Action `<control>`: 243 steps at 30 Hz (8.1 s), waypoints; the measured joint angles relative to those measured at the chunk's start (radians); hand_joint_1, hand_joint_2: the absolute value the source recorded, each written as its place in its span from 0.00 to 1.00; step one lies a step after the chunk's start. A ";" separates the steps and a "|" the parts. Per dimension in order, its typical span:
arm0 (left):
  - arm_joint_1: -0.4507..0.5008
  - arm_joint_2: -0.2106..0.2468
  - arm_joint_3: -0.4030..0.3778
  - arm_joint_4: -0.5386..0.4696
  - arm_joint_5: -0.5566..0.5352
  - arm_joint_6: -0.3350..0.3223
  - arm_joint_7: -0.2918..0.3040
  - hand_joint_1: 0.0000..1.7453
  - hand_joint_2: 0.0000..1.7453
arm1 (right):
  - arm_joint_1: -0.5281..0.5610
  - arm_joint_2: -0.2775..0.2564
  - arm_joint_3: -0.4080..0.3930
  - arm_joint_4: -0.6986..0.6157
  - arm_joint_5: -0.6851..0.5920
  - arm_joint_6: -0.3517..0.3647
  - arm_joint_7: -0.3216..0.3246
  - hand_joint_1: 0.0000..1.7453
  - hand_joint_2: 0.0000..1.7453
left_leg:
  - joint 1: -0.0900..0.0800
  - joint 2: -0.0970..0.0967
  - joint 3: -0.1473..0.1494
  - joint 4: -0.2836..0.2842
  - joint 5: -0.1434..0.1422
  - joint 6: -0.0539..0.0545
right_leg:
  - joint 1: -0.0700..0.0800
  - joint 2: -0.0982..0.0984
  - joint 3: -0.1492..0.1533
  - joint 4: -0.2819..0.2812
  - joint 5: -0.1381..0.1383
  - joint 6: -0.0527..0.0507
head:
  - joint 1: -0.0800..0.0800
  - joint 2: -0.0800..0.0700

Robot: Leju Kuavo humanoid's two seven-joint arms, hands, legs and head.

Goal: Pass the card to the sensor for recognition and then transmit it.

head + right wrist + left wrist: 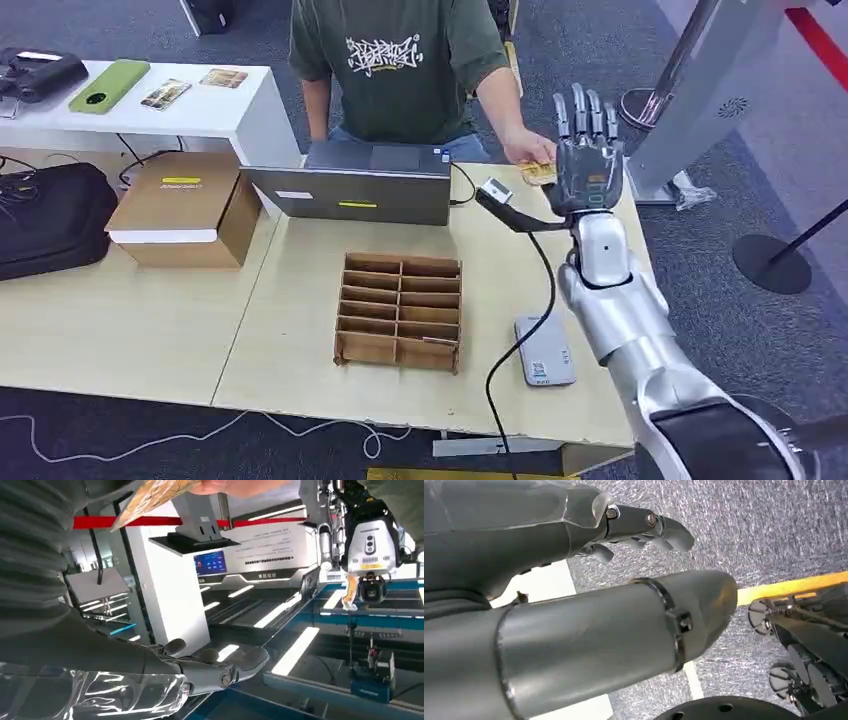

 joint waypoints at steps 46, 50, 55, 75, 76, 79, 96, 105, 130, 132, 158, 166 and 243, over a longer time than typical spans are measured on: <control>0.008 0.019 0.000 -0.008 0.033 -0.019 0.000 0.00 0.00 | -0.069 0.024 0.003 0.174 -0.021 0.008 -0.061 1.00 1.00 | 0.000 0.000 0.000 0.000 0.000 0.000 | 0.000 0.000 0.000 0.000 0.000 0.000 | 0.000 0.000; 0.008 0.019 0.000 -0.008 0.035 -0.019 0.000 0.00 0.00 | -0.069 0.024 -0.001 0.174 -0.031 0.009 -0.063 1.00 1.00 | 0.000 0.000 0.000 0.000 0.000 0.000 | 0.000 0.000 0.000 0.000 0.000 0.000 | 0.000 0.000; 0.008 0.019 0.000 -0.008 0.042 -0.019 0.000 0.00 0.00 | -0.068 0.043 -0.077 0.165 -0.339 0.158 -0.222 1.00 1.00 | 0.000 0.000 0.000 0.000 0.000 0.000 | 0.000 0.000 0.000 0.000 0.000 0.000 | 0.000 0.000; 0.015 0.013 0.000 -0.008 0.072 -0.012 0.014 0.00 0.00 | 0.127 0.011 -0.354 -0.177 -1.205 0.692 -0.240 1.00 1.00 | 0.000 -0.001 0.000 0.000 0.000 0.000 | 0.000 -0.001 0.000 -0.001 0.000 0.000 | 0.000 0.000; 0.016 0.011 0.000 -0.008 0.072 -0.012 0.014 0.00 0.00 | 0.148 0.006 -0.351 -0.211 -1.199 0.692 -0.229 1.00 1.00 | 0.000 -0.001 0.000 0.000 0.000 0.000 | 0.000 -0.001 0.000 -0.001 0.000 0.000 | 0.000 0.000; 0.017 0.008 0.000 -0.008 0.075 -0.011 0.013 0.00 0.00 | 0.214 0.000 -0.337 -0.298 -1.183 0.698 -0.198 1.00 1.00 | 0.000 -0.001 0.000 0.000 0.000 0.000 | 0.000 -0.001 -0.001 -0.001 0.000 0.000 | 0.000 0.000; 0.023 -0.012 0.002 -0.008 0.130 -0.007 0.013 0.00 0.00 | 0.790 0.033 -0.322 -0.842 -1.072 0.579 -0.130 1.00 1.00 | 0.000 -0.003 -0.001 0.000 -0.003 0.000 | 0.000 -0.002 0.000 -0.001 -0.003 0.002 | 0.000 0.000; 0.023 -0.021 0.002 -0.007 0.140 0.000 0.013 0.00 0.00 | 0.893 0.102 -0.322 -0.933 -1.033 0.545 -0.099 1.00 1.00 | 0.000 -0.002 -0.001 0.000 -0.002 0.000 | 0.000 -0.002 0.000 -0.001 -0.003 0.001 | 0.000 0.000; 0.001 -0.013 0.000 -0.007 0.065 0.009 0.035 0.00 0.00 | 0.745 0.165 -0.359 -0.656 -0.887 0.561 -0.050 1.00 1.00 | 0.000 -0.002 0.000 0.000 -0.002 0.000 | 0.000 -0.001 0.000 -0.001 -0.003 0.001 | 0.000 0.000; -0.001 -0.011 0.000 -0.007 0.056 0.009 0.035 0.00 0.00 | 0.738 0.164 -0.359 -0.645 -0.875 0.568 -0.050 1.00 1.00 | 0.000 -0.002 0.000 0.000 -0.002 0.000 | 0.000 -0.001 0.000 0.000 -0.003 0.001 | 0.000 0.000; 0.002 -0.006 0.000 -0.007 0.095 0.009 0.031 0.00 0.00 | 0.943 0.142 -0.336 -0.924 -0.808 0.608 0.038 1.00 1.00 | 0.000 -0.002 0.000 0.000 -0.002 0.000 | 0.000 -0.001 0.000 -0.001 -0.004 0.001 | 0.000 0.000; 0.003 -0.006 0.000 -0.007 0.108 0.008 0.031 0.00 0.00 | 0.941 0.143 -0.336 -0.919 -0.811 0.626 0.033 1.00 1.00 | 0.000 -0.002 0.000 0.000 -0.002 0.000 | 0.000 -0.001 0.000 -0.001 -0.004 0.001 | 0.000 0.000; 0.004 -0.029 0.000 -0.007 0.106 0.030 -0.002 0.00 0.00 | 0.740 0.096 -0.363 -0.906 -0.002 -0.096 -0.049 1.00 1.00 | -0.001 -0.002 0.002 0.000 -0.002 0.000 | -0.001 -0.002 0.003 -0.001 -0.003 0.001 | 0.000 0.000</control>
